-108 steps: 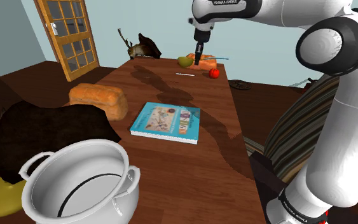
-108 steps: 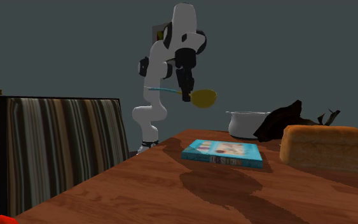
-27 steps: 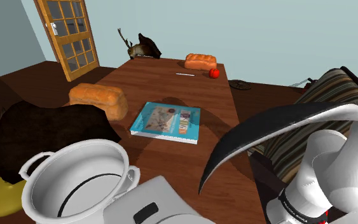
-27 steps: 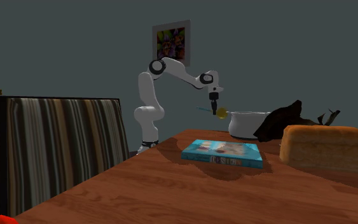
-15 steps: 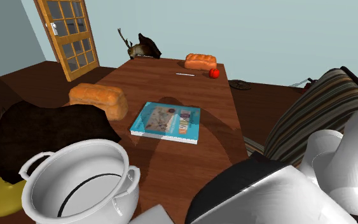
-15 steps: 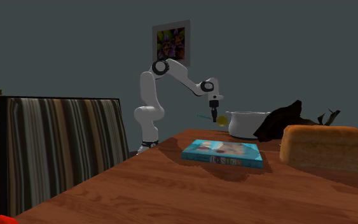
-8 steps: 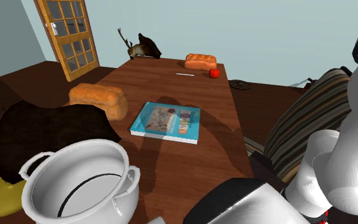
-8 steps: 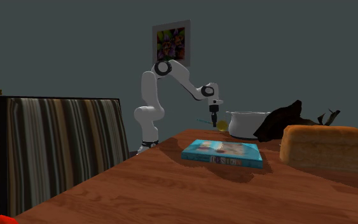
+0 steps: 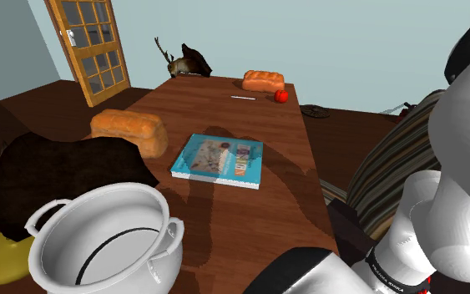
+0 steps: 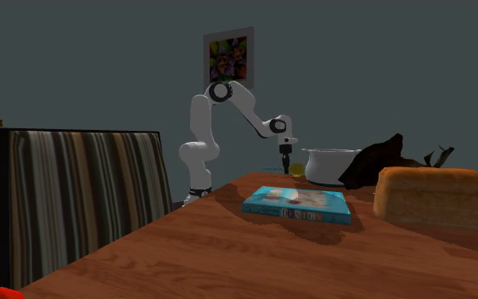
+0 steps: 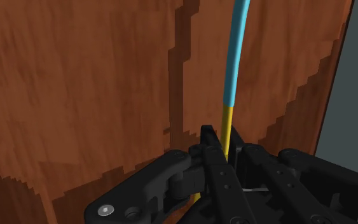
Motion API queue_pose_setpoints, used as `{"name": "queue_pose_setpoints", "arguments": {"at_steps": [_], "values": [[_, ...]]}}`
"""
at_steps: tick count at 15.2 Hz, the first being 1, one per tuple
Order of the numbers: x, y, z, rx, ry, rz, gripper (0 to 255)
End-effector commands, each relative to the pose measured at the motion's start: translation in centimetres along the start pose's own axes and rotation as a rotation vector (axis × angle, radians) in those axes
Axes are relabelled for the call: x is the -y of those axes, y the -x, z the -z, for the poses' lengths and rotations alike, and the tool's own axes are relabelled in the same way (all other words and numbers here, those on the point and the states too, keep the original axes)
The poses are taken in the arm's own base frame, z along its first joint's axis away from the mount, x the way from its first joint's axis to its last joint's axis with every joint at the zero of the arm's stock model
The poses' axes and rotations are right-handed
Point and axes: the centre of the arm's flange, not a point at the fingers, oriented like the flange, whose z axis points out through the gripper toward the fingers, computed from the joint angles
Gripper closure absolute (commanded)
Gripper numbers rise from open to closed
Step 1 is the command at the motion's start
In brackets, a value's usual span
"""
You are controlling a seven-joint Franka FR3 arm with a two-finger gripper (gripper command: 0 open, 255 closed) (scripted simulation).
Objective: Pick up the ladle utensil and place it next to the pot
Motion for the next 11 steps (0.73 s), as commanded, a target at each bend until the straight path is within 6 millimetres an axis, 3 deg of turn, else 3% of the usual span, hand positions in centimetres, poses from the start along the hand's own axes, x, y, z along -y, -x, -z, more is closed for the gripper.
{"name": "queue_pose_setpoints", "arguments": {"at_steps": [1, 4, 5, 10, 11], "values": [[-0.1, 0.0, -0.1, 0.001, 0.0, -0.001, 255], [-0.1, 0.0, -0.1, 0.001, 0.0, -0.001, 255], [-0.1, 0.0, -0.1, 0.001, 0.0, -0.001, 0], [-0.1, 0.0, -0.1, 0.001, 0.0, -0.001, 0], [-0.1, 0.0, 1.2, 0.001, 0.0, -0.001, 0]]}}
